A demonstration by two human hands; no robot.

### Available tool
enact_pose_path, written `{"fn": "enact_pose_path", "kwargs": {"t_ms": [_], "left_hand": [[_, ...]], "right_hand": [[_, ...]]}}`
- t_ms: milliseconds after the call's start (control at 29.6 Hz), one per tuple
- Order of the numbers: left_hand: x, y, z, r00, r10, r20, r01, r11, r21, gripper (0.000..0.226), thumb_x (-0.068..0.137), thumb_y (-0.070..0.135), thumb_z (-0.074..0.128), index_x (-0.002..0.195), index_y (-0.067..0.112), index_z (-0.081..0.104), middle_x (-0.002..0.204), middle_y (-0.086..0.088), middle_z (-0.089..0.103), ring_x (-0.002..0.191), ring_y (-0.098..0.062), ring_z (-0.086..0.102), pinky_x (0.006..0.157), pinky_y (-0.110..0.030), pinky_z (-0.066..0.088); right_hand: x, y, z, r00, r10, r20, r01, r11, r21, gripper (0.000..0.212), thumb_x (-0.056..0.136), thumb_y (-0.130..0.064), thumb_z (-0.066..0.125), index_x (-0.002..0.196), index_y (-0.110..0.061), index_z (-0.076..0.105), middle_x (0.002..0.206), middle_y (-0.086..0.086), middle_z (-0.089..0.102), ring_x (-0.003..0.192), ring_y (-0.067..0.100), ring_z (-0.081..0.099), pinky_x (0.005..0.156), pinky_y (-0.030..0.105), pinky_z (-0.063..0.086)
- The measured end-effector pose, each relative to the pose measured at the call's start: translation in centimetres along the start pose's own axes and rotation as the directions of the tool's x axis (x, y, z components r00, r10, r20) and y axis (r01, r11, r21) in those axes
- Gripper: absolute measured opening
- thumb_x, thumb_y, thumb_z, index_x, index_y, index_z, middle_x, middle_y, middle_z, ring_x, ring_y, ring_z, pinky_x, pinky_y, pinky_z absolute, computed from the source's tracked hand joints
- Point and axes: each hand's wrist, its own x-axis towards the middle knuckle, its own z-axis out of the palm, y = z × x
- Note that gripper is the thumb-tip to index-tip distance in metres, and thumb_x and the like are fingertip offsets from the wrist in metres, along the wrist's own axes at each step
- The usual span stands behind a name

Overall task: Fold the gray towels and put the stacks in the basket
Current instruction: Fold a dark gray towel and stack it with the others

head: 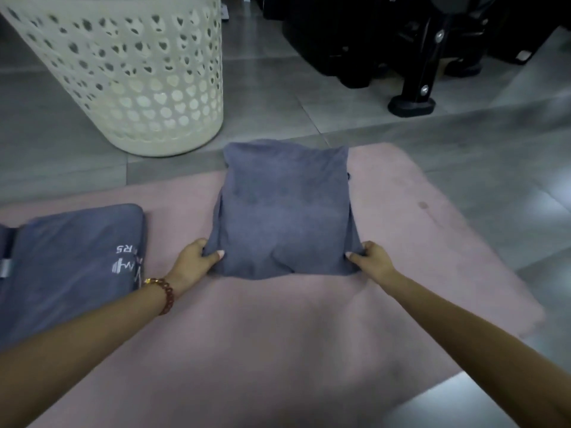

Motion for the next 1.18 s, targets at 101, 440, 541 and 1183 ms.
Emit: {"fn": "enact_pose_path", "kwargs": {"t_ms": [101,440,541,1183], "left_hand": [[-1.7,0.7,-1.7,0.979,0.203,0.014,-0.200,0.951,0.234,0.018,0.092,0.015,0.057,0.080,0.013,0.044,0.068,0.002,0.050,0.066,-0.018,0.048,0.061,-0.030,0.027],[-9.5,1.1,-5.5,0.387,-0.470,0.793,-0.320,0.738,0.594,0.041,0.072,0.064,0.051,0.074,0.023,0.058,0.076,0.006,0.057,0.072,-0.008,0.054,0.078,-0.036,0.052],[-10.1,0.5,-4.9,0.400,-0.458,0.794,-0.313,0.746,0.588,0.020,0.088,0.037,0.059,0.077,0.021,0.056,0.069,0.001,0.053,0.061,-0.010,0.047,0.060,-0.024,0.043],[6.9,-1.8,-1.7,0.963,-0.056,-0.263,0.031,0.994,-0.101,0.013,0.087,-0.007,0.057,0.093,0.004,0.057,0.066,-0.002,0.046,0.055,-0.002,0.050,0.053,-0.003,0.038]], "right_hand": [[-1.1,0.0,-1.6,0.984,-0.161,-0.080,0.159,0.987,-0.036,0.007,0.093,-0.013,0.052,0.090,-0.008,0.048,0.084,0.010,0.057,0.080,0.023,0.053,0.067,0.027,0.034],[-11.4,0.2,-5.5,0.561,0.332,0.759,0.438,0.658,-0.612,0.029,0.090,-0.015,0.050,0.063,-0.012,0.042,0.064,-0.005,0.042,0.059,0.008,0.038,0.054,0.018,0.032],[-11.4,2.2,-5.0,0.522,0.351,0.778,0.443,0.667,-0.599,0.028,0.093,-0.025,0.053,0.069,-0.011,0.048,0.067,-0.005,0.044,0.063,0.008,0.042,0.058,0.019,0.037],[5.2,-2.0,1.9,0.994,-0.077,-0.080,0.091,0.977,0.195,0.014,0.084,-0.001,0.063,0.098,-0.005,0.063,0.095,0.006,0.060,0.091,0.022,0.056,0.083,0.032,0.048]]}}
